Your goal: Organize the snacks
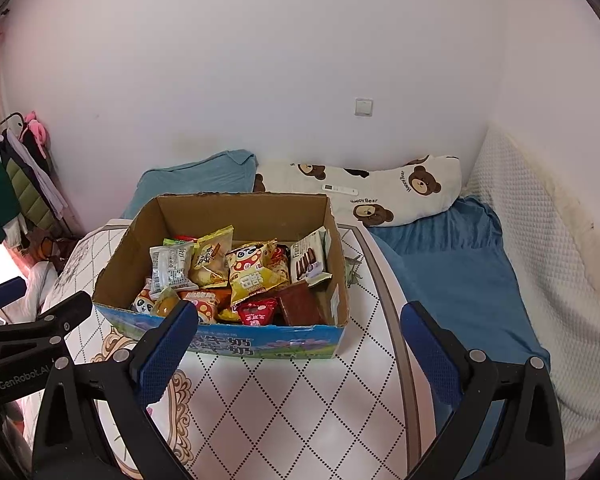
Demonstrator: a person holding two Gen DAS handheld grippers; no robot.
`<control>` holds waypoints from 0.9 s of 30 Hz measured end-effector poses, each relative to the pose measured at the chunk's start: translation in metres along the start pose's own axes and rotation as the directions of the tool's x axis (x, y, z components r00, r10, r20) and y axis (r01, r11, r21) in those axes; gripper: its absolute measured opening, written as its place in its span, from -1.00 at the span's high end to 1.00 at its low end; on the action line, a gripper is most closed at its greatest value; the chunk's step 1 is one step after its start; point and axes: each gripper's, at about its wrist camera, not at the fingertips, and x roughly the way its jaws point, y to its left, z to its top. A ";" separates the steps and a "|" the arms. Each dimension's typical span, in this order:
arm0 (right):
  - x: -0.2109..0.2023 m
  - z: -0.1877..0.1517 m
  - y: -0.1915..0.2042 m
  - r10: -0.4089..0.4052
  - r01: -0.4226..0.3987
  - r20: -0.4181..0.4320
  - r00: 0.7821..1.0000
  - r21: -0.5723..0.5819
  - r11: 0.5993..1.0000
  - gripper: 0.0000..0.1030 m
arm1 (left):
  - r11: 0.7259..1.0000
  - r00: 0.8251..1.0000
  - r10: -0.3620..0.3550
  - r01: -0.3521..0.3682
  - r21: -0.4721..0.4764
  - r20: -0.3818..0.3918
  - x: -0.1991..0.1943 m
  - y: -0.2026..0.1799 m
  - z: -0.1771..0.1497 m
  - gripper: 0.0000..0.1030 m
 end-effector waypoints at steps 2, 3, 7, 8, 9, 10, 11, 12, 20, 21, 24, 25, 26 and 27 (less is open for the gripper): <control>0.000 0.000 0.000 0.001 -0.001 0.001 1.000 0.002 1.000 -1.00 | 1.000 1.000 0.002 -0.002 0.001 0.003 0.000 0.000 0.000 -1.00; 0.000 0.000 0.000 0.000 0.000 0.000 1.000 0.002 1.000 -1.00 | 1.000 1.000 0.002 -0.002 0.001 0.002 -0.001 0.000 0.001 -1.00; 0.000 0.001 0.000 0.004 -0.004 0.000 1.000 0.003 1.000 -1.00 | 1.000 1.000 0.002 -0.002 0.000 0.002 -0.001 0.000 0.001 -1.00; 0.000 0.001 -0.001 0.004 -0.004 0.000 1.000 0.003 1.000 -1.00 | 1.000 1.000 0.000 0.000 -0.002 0.004 -0.001 0.001 0.001 -1.00; 0.000 0.001 0.000 0.005 -0.005 0.000 1.000 0.004 1.000 -1.00 | 1.000 1.000 0.001 -0.001 -0.001 0.007 -0.003 0.000 0.001 -1.00; 0.000 0.001 0.000 0.005 -0.005 0.000 1.000 0.005 1.000 -1.00 | 1.000 1.000 0.002 -0.002 -0.001 0.008 -0.004 0.000 0.001 -1.00; -0.001 0.001 -0.001 0.006 -0.006 0.000 1.000 0.006 1.000 -1.00 | 1.000 1.000 0.001 -0.001 -0.002 0.008 -0.004 0.000 0.002 -1.00; -0.001 0.001 -0.001 0.008 -0.008 -0.001 1.000 0.008 1.000 -1.00 | 1.000 1.000 0.001 -0.001 -0.002 0.009 -0.004 0.000 0.002 -1.00; -0.001 0.001 -0.001 0.009 -0.008 -0.003 1.000 0.015 1.000 -1.00 | 1.000 1.000 0.006 -0.006 -0.004 0.016 -0.006 -0.001 0.003 -1.00; -0.001 0.001 -0.001 0.008 -0.008 -0.002 1.000 0.016 1.000 -1.00 | 1.000 1.000 0.006 -0.006 -0.001 0.015 -0.006 -0.001 0.002 -1.00; -0.001 0.001 -0.002 0.009 -0.009 -0.003 1.000 0.015 1.000 -1.00 | 1.000 1.000 0.006 -0.006 -0.001 0.016 -0.006 -0.001 0.002 -1.00; -0.001 0.001 -0.001 0.009 -0.009 -0.002 1.000 0.015 1.000 -1.00 | 1.000 1.000 0.008 -0.007 -0.001 0.018 -0.006 0.000 0.002 -1.00; -0.001 0.001 -0.002 0.009 -0.009 -0.003 1.000 0.013 1.000 -1.00 | 1.000 1.000 0.007 -0.007 -0.001 0.020 -0.007 0.000 0.003 -1.00; -0.001 0.001 -0.001 0.010 -0.010 -0.003 1.000 0.014 1.000 -1.00 | 1.000 1.000 0.007 -0.007 -0.002 0.022 -0.007 0.000 0.002 -1.00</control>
